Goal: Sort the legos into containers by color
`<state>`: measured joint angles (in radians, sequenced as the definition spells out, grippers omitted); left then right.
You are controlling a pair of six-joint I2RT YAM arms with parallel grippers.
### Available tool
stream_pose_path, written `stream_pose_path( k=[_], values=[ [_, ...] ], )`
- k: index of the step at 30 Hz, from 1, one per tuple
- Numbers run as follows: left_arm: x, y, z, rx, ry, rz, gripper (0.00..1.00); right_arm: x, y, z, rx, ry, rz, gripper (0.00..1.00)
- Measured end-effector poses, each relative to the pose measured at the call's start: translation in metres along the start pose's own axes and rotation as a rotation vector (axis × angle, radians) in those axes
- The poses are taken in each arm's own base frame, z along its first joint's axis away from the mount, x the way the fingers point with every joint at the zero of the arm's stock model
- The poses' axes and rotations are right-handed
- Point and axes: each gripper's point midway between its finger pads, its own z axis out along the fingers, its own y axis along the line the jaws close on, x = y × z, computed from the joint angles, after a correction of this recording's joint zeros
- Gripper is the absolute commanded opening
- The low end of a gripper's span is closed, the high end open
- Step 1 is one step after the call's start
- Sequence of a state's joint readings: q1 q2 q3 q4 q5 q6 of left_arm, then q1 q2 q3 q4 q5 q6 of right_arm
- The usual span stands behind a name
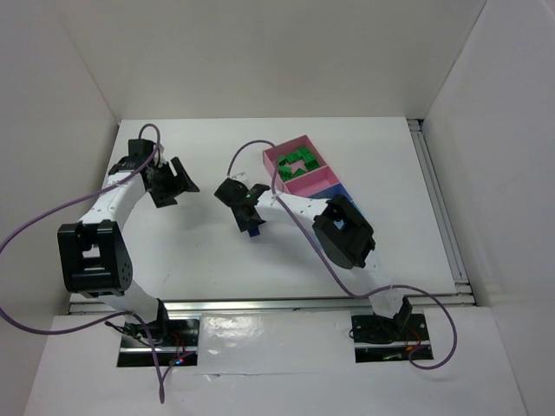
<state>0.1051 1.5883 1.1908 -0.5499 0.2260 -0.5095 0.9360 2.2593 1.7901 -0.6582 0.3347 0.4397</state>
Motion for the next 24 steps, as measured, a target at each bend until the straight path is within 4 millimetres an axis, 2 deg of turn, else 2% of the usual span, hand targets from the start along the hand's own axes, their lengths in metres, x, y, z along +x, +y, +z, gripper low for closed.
stream_pose_path(
  k=[4, 8, 12, 14, 16, 20, 21, 22, 24],
  values=[
    [0.000, -0.001, 0.000, 0.005, 0.001, 0.000, 0.82, 0.006, -0.018, -0.015, 0.028, -0.002, -0.005, 0.26],
    [0.000, -0.001, 0.000, 0.007, 0.001, 0.000, 0.82, -0.014, -0.050, -0.050, 0.027, -0.068, 0.091, 0.26],
    [0.000, -0.001, 0.000, 0.007, 0.000, -0.003, 0.82, -0.042, -0.118, -0.087, 0.060, -0.174, 0.266, 0.27],
    [0.000, -0.002, 0.000, 0.006, 0.000, -0.011, 0.82, -0.059, -0.153, -0.097, 0.095, -0.230, 0.353, 0.29],
    [0.000, -0.002, 0.000, 0.007, 0.000, -0.015, 0.82, -0.069, -0.179, -0.097, 0.127, -0.262, 0.409, 0.31],
    [0.000, -0.002, 0.000, 0.008, 0.001, -0.017, 0.82, -0.072, -0.204, -0.079, 0.164, -0.247, 0.451, 0.34],
    [0.000, -0.002, 0.000, 0.009, 0.001, -0.017, 0.82, -0.072, -0.207, -0.070, 0.169, -0.237, 0.455, 0.40],
    [0.000, -0.002, 0.000, 0.009, 0.001, -0.017, 0.82, -0.072, -0.209, -0.064, 0.173, -0.228, 0.457, 0.63],
    [0.000, -0.003, 0.000, 0.011, 0.001, -0.017, 0.82, -0.070, -0.211, -0.051, 0.178, -0.206, 0.455, 0.84]
  ],
)
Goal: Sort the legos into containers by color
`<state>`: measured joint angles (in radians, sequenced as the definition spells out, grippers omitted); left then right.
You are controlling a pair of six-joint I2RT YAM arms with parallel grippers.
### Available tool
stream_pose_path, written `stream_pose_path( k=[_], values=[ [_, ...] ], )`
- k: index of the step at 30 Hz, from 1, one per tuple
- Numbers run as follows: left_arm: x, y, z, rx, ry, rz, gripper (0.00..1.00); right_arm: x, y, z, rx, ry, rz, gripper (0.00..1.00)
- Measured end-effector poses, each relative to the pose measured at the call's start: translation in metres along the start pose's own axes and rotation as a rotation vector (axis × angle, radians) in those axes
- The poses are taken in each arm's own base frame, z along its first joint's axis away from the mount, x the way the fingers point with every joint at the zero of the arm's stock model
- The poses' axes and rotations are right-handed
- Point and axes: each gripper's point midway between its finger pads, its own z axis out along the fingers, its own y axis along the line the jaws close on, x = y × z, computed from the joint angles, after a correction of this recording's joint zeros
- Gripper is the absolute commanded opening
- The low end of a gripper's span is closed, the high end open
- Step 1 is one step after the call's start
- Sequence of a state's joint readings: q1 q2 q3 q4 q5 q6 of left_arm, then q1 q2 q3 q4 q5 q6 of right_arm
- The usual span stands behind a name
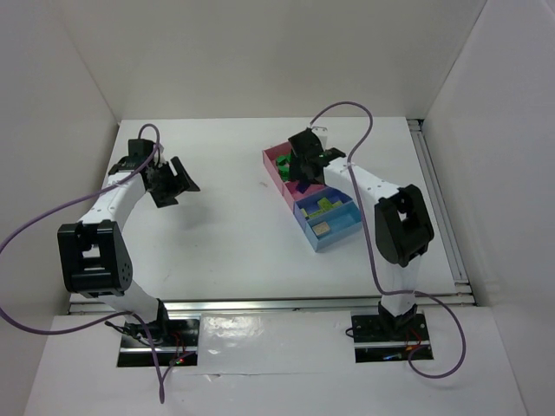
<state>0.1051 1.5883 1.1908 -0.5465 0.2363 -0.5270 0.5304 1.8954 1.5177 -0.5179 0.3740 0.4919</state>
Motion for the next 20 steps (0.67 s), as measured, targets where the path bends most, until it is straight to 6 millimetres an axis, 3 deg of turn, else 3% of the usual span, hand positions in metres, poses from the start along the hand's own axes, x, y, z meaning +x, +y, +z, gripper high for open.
stream_pose_path(
  k=[2, 6, 10, 12, 15, 18, 20],
  values=[
    [0.000, 0.000, 0.000, 0.001, 0.001, 0.000, 0.82, 0.002, -0.001, 0.008, 0.007, 0.014, 0.003, 1.00],
    [0.000, -0.001, 0.000, 0.003, 0.002, 0.000, 0.82, -0.005, -0.004, 0.010, 0.026, -0.007, 0.001, 1.00],
    [0.000, -0.001, 0.000, 0.006, 0.003, 0.000, 0.82, -0.027, -0.019, -0.007, 0.085, -0.080, 0.041, 1.00],
    [0.001, -0.002, 0.000, 0.011, 0.005, 0.000, 0.82, -0.044, -0.037, -0.021, 0.135, -0.133, 0.091, 1.00],
    [0.001, -0.003, 0.000, 0.017, 0.008, 0.000, 0.82, -0.069, -0.080, -0.046, 0.246, -0.216, 0.183, 1.00],
    [0.001, -0.004, -0.001, 0.022, 0.007, 0.001, 0.82, -0.072, -0.127, -0.068, 0.362, -0.251, 0.243, 1.00],
    [0.001, -0.005, -0.003, 0.026, 0.004, 0.002, 0.82, -0.063, -0.155, -0.076, 0.430, -0.243, 0.255, 1.00]
  ],
)
